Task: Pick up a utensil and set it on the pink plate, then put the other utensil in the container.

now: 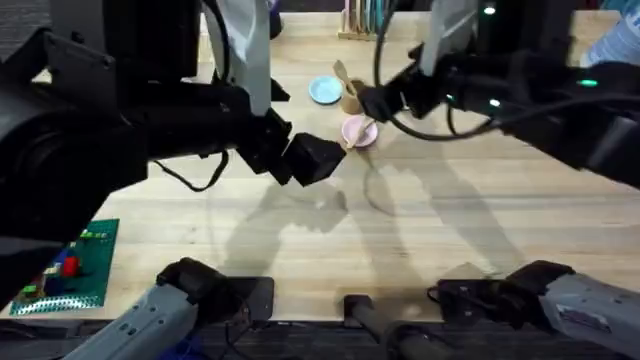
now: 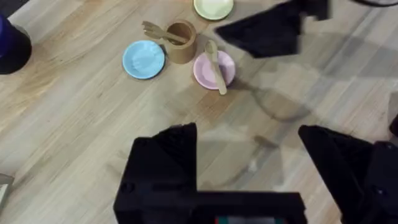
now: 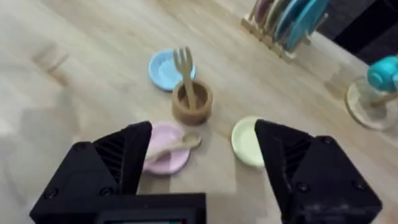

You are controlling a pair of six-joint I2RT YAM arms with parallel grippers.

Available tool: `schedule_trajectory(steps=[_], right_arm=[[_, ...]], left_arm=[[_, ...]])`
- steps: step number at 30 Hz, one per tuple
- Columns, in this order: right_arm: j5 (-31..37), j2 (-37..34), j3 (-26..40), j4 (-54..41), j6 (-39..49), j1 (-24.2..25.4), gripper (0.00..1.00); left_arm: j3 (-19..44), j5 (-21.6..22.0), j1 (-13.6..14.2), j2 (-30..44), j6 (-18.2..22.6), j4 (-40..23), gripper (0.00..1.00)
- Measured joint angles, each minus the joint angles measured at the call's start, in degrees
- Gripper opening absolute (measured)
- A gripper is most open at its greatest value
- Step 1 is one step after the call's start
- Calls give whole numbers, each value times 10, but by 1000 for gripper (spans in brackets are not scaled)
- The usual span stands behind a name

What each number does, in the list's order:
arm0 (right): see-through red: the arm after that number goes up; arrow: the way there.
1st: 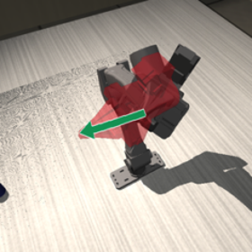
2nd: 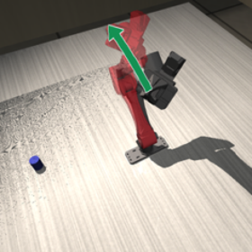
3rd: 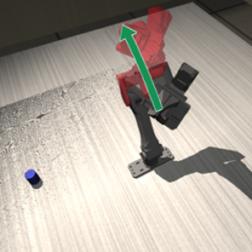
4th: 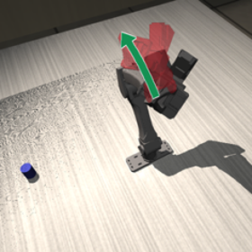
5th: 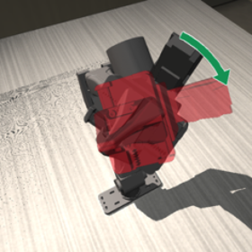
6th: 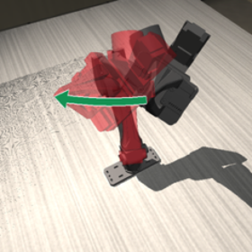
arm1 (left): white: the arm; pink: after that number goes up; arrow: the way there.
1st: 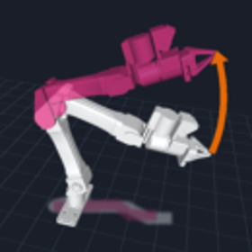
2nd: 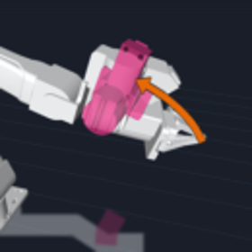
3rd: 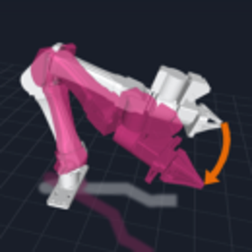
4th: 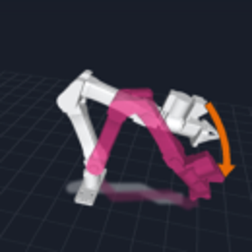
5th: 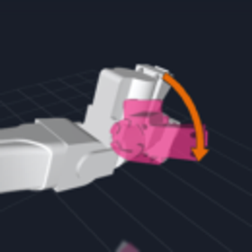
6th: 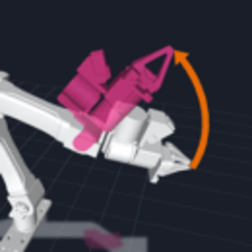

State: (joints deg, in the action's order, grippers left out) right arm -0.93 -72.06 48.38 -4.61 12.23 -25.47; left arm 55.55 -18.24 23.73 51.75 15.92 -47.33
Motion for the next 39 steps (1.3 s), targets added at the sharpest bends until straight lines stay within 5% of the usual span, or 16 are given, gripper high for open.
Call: schedule_trajectory(steps=[23, 39], right_arm=[[91, 345, 0, -347, 0, 0, 998], [91, 367, -1, -366, -11, 0, 998]], left_arm=[[0, -18, 0, 0, 0, 0, 993], [0, -19, 0, 0, 0, 0, 994]])
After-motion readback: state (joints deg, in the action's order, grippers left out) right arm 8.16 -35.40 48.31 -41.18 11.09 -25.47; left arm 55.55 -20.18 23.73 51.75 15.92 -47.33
